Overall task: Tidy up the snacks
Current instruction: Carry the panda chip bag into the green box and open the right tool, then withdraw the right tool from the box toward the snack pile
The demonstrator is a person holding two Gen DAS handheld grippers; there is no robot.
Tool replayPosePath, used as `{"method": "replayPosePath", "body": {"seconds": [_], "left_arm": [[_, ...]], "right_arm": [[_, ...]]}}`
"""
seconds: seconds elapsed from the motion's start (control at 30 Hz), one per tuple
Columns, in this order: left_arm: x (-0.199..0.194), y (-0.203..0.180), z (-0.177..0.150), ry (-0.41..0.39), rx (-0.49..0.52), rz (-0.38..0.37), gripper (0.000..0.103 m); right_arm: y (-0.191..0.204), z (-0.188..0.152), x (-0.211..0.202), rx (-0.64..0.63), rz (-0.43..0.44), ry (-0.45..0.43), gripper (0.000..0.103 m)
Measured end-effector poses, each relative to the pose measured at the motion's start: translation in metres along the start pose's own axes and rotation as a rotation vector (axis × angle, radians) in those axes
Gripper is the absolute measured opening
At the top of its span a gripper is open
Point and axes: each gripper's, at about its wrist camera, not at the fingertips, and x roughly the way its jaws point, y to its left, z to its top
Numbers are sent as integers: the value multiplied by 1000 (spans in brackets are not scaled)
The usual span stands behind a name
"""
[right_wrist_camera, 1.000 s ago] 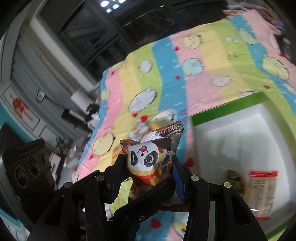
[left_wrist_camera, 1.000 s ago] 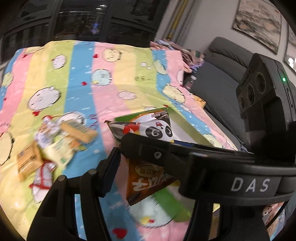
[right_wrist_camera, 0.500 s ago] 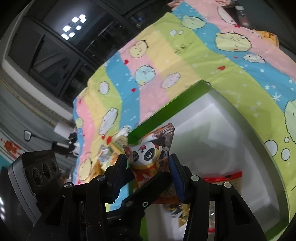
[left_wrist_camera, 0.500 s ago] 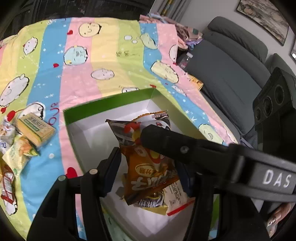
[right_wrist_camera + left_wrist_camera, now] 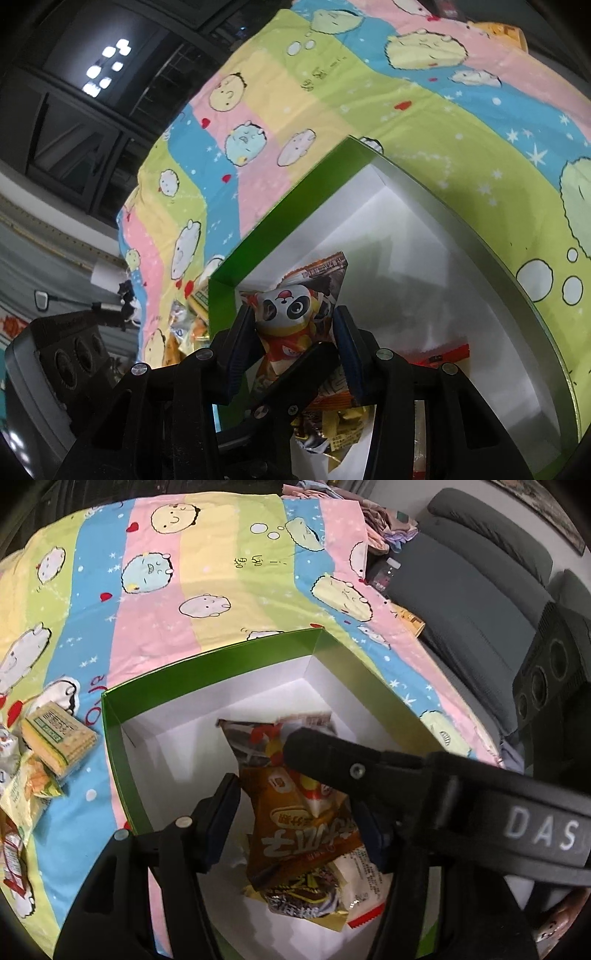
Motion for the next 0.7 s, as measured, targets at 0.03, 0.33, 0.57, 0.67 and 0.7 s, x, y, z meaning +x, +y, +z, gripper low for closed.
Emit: {"method": "replayPosePath", "body": {"seconds": [0.03,0.33,0.57,0.67,0.7], "left_arm": [[1,0,-1,5,1,6,61],[-13,13,-6,-16,-52,-19,70],[-61,32,-19,-81,-128,-135,73],[-89,42,-28,-135,-140,-102,77],[-99,47,-33,-155,-136,-76,80]], "right_arm": [[-2,0,1,6,-22,4,43],[-7,-1,-4,19,-112,-22,43],[7,-5,-6,-28,-150,-33,43],[22,-10,-8,-79,-157,-52,44],[27,-12,-8,-93,-167,-55,45]]}}
